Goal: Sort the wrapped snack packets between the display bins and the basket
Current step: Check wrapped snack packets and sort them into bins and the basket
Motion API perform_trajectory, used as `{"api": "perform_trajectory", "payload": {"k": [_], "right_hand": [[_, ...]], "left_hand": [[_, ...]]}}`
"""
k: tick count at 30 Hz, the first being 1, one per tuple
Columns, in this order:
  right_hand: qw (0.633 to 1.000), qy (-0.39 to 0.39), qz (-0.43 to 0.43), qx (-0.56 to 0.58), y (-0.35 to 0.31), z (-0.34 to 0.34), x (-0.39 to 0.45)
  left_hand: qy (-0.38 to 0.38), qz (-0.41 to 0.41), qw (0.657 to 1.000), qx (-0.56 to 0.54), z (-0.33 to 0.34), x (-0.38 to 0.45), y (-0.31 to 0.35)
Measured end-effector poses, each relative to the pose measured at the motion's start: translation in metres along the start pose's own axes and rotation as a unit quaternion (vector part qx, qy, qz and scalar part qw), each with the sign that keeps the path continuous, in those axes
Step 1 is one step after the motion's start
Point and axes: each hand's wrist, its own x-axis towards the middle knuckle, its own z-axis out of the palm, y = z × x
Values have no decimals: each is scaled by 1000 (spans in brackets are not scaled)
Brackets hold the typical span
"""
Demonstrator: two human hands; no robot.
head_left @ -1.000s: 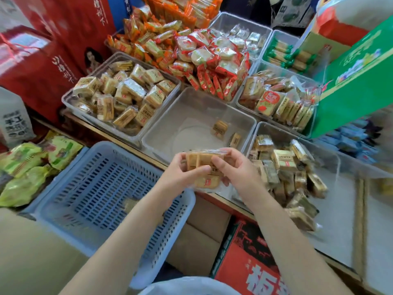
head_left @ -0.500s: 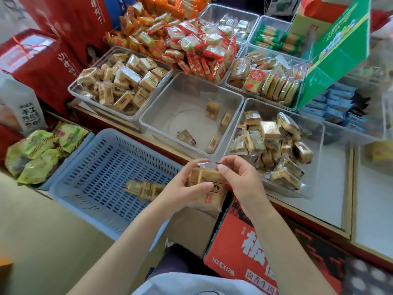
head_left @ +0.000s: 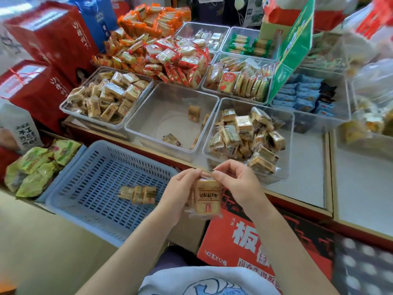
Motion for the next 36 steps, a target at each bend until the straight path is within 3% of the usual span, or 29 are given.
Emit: {"api": "perform_trajectory", "payload": {"k": [8, 11, 18, 26, 31, 36], "right_hand": [[994, 29, 53, 87, 16, -31, -16], [996, 55, 36, 67, 19, -37, -16], [994, 103, 17, 35, 14, -46, -11], [999, 13, 24, 22, 11, -33, -12], [1000, -8, 18, -19, 11, -31, -14], [992, 2, 104, 74, 10, -41, -7]], "left_hand": [[-6, 22, 1000, -11, 34, -3, -6], [-20, 26, 999, -3, 39, -2, -5], [-135, 49, 989, 45, 33, -1, 2], [1, 45, 999, 3, 34, 9, -7], [-26, 53, 998, 20, 33, 8, -5], [-57, 79, 994, -41, 29, 7, -5]]}}
